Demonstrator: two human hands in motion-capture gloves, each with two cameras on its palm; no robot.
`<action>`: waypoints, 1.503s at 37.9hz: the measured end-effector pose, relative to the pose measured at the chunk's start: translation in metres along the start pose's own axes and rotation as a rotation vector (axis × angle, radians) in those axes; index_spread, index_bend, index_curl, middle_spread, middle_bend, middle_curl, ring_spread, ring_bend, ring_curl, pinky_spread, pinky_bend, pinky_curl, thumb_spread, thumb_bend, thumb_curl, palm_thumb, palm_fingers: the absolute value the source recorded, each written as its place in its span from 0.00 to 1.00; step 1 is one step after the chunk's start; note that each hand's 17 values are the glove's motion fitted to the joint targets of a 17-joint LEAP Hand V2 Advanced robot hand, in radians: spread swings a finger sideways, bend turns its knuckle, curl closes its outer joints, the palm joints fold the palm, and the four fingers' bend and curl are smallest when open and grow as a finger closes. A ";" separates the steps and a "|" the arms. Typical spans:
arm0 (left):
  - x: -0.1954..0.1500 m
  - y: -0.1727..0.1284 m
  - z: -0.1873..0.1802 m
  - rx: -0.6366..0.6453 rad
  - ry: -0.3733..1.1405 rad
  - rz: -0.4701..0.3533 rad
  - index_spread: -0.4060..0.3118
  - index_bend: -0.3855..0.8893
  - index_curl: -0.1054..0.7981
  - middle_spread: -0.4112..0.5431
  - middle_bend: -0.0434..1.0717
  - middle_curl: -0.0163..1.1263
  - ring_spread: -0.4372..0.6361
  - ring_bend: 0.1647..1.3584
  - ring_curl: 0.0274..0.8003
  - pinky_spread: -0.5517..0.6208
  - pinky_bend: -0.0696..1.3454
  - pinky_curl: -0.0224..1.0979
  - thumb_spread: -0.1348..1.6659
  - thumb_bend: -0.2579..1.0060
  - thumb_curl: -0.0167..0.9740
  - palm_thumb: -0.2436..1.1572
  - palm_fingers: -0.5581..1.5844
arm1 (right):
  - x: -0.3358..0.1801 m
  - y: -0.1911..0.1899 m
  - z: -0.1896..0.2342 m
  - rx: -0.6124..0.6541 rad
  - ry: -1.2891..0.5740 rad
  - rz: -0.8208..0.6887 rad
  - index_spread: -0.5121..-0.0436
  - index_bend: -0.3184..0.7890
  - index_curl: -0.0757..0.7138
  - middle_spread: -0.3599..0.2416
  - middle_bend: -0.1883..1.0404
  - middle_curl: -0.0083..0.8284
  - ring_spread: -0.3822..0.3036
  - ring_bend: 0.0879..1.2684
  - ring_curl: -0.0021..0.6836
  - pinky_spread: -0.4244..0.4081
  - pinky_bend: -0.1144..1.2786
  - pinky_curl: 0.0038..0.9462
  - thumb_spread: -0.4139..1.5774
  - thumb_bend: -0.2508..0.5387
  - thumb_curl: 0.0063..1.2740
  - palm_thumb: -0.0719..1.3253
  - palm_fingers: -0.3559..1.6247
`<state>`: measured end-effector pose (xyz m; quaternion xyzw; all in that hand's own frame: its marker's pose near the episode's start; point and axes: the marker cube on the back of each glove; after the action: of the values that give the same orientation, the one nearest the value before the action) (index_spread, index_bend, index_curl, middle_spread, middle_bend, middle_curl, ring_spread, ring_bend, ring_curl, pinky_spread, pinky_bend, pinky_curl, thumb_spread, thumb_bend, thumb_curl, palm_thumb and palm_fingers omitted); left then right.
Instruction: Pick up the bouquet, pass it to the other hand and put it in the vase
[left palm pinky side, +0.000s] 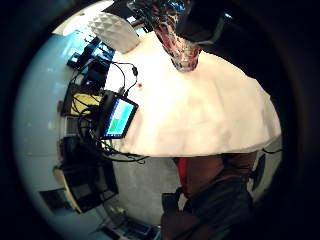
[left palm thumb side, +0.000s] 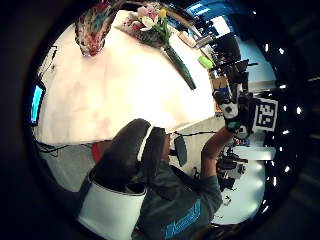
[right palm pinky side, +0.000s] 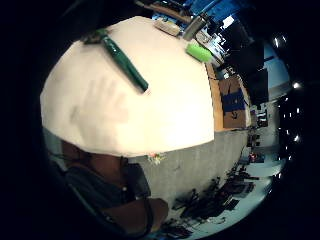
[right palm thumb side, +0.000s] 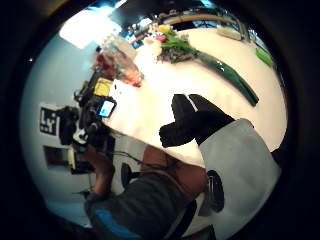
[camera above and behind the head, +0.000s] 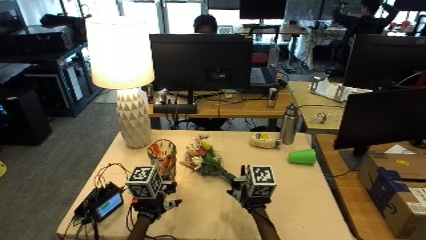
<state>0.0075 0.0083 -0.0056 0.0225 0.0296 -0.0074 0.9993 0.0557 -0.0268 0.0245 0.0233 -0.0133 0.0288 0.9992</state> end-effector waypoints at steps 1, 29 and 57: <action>0.000 0.000 0.001 0.005 0.005 -0.002 0.54 0.38 0.29 0.57 0.24 0.28 0.67 0.40 0.31 0.84 0.43 0.29 0.62 0.18 0.26 0.30 0.36 | 0.008 -0.004 0.005 0.006 -0.010 0.007 0.40 0.36 0.34 0.69 0.35 0.38 0.83 0.23 0.36 0.91 0.45 0.34 0.79 0.43 0.23 0.47 0.29; 0.015 -0.013 0.024 0.032 0.042 0.014 0.56 0.39 0.31 0.59 0.24 0.31 0.68 0.41 0.33 0.83 0.46 0.32 0.62 0.18 0.29 0.30 0.35 | 0.086 -0.070 0.150 -0.259 -0.190 0.240 0.49 0.41 0.36 0.70 0.35 0.42 0.88 0.19 0.36 0.91 0.52 0.37 0.75 0.33 0.28 0.59 0.25; 0.026 -0.036 0.031 0.029 0.104 0.048 0.55 0.38 0.32 0.59 0.23 0.32 0.68 0.43 0.34 0.83 0.46 0.32 0.62 0.18 0.31 0.30 0.35 | 0.070 -0.088 0.147 0.072 -0.069 0.308 0.54 0.42 0.53 0.31 0.61 0.62 0.29 0.60 0.71 0.22 0.50 0.44 0.50 0.29 0.45 0.77 0.90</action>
<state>0.0348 -0.0291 0.0219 0.0382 0.0811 0.0174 0.9958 0.1266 -0.1178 0.1691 0.0578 -0.0501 0.1812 0.9805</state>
